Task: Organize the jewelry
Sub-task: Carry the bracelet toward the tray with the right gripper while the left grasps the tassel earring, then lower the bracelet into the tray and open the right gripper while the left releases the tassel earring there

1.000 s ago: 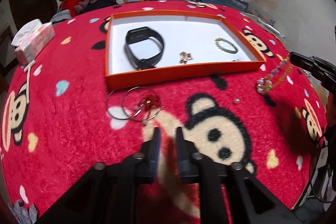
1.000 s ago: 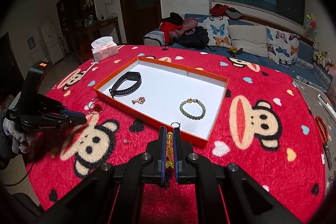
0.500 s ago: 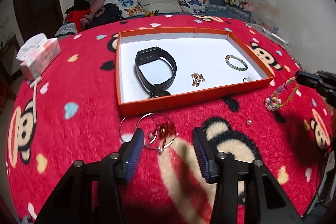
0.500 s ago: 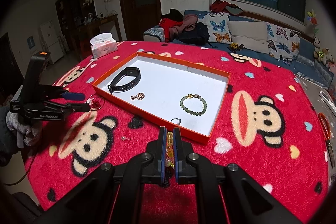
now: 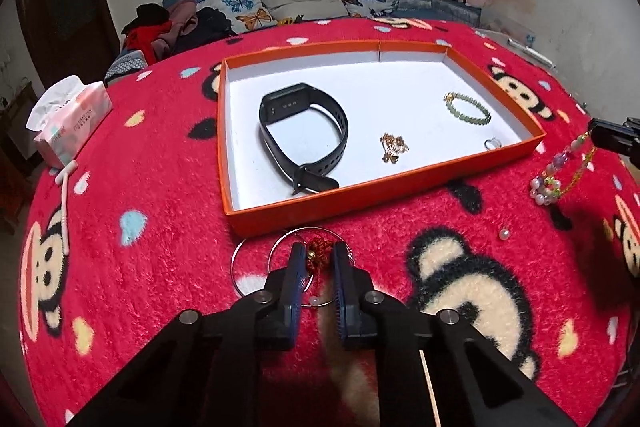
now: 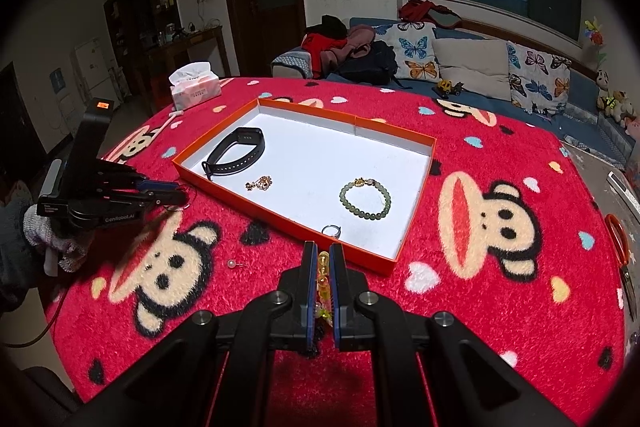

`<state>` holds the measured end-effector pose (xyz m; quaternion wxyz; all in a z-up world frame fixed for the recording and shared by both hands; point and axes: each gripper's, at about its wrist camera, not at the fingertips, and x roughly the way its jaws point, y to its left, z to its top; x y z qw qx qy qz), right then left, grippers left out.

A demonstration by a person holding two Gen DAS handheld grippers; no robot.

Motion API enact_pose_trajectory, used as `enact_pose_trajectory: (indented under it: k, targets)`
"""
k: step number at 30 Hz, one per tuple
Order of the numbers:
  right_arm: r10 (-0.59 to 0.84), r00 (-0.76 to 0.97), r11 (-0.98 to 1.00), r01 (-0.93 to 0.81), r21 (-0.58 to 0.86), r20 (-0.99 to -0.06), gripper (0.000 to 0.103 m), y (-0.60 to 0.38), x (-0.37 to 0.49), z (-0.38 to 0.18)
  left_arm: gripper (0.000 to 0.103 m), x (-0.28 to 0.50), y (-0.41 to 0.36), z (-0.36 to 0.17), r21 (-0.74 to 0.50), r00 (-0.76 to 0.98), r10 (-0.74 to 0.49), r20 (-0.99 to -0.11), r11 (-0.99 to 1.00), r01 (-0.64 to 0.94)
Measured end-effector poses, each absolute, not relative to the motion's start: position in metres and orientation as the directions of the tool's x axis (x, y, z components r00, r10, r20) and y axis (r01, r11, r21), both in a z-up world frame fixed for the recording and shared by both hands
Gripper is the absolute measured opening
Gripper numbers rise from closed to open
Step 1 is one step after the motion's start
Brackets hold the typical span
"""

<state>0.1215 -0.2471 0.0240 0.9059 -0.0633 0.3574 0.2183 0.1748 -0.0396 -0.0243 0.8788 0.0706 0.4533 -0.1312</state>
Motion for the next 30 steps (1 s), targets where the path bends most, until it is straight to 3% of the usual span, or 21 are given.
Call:
enact_pose_trajectory:
  k: [18,30]
  targets:
    - [0.390,0.704,0.885,-0.465,0.030,-0.594,0.008,-0.242,0.131,0.074,0.011,0.175,-0.040,0.052,-0.100,0.633,-0.281,-0.722,0.946,0.307]
    - [0.382,0.764,0.888,-0.459,-0.021,-0.521,0.008,-0.237,0.165,0.116,0.011,0.241,-0.059,0.048,-0.121,0.602,-0.291,-0.743,0.944,0.307]
